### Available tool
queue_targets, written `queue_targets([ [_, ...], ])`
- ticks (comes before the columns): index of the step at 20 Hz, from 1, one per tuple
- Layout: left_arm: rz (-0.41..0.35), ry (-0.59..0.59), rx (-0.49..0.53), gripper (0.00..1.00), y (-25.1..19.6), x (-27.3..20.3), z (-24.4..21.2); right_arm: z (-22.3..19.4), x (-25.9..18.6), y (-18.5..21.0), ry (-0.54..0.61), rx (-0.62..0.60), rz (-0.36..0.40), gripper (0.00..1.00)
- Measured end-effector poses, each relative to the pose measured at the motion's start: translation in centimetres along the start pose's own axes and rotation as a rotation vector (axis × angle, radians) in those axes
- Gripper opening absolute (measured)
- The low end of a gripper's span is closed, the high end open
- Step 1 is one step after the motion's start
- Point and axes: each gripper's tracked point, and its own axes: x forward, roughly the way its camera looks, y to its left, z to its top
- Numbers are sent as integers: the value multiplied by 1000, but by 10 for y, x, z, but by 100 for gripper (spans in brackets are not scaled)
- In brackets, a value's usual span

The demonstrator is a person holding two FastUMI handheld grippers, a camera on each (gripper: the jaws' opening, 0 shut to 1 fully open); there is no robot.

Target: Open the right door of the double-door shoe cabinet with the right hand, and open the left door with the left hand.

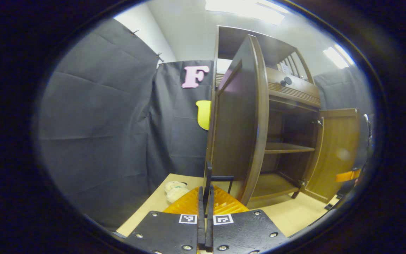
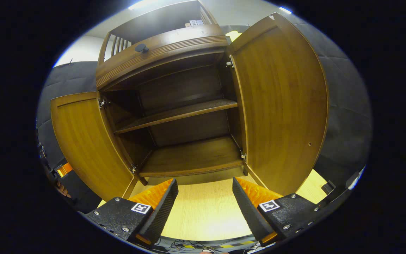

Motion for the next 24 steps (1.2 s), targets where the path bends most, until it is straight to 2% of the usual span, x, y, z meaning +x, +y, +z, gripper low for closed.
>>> queue_targets([
  [1,11,-6,39,1,20,0,0,2,0,1,-3,-7,2,92],
  [2,6,-3,42,5,32,-1,-1,5,2,2,-7,-15,1,96],
  [3,-5,-4,17,6,39,2,-1,9,3,2,-12,-27,1,96],
  [4,-12,-5,-3,2,44,4,0,12,5,-1,-16,-47,-5,96],
  [6,-27,-3,0,2,46,6,0,21,7,-10,-29,-88,-35,96],
  [7,-32,-3,10,6,49,5,-2,27,9,-14,-32,-97,-47,95],
  [8,-31,-3,17,1,50,4,-2,32,10,-16,-35,-96,-54,95],
  [13,-6,15,-26,1,54,-3,-4,53,21,-22,-48,-89,-80,96],
  [16,93,17,-4,0,67,-13,3,62,22,-21,-73,-105,-68,93],
  [17,123,14,-8,5,68,-18,9,66,21,-21,-88,-115,-64,92],
  [19,172,-5,-23,5,70,-25,25,69,17,-24,-116,-133,-56,92],
  [20,194,-22,-31,1,68,-33,36,70,14,-26,-129,-135,-52,92],
  [22,247,-61,-36,6,60,-61,58,73,5,-30,-145,-127,-36,92],
  [23,284,-77,-37,1,53,-72,68,75,0,-33,-155,-125,-30,92],
  [24,305,-91,-32,5,43,-78,75,78,-5,-37,-165,-125,-27,92],
])
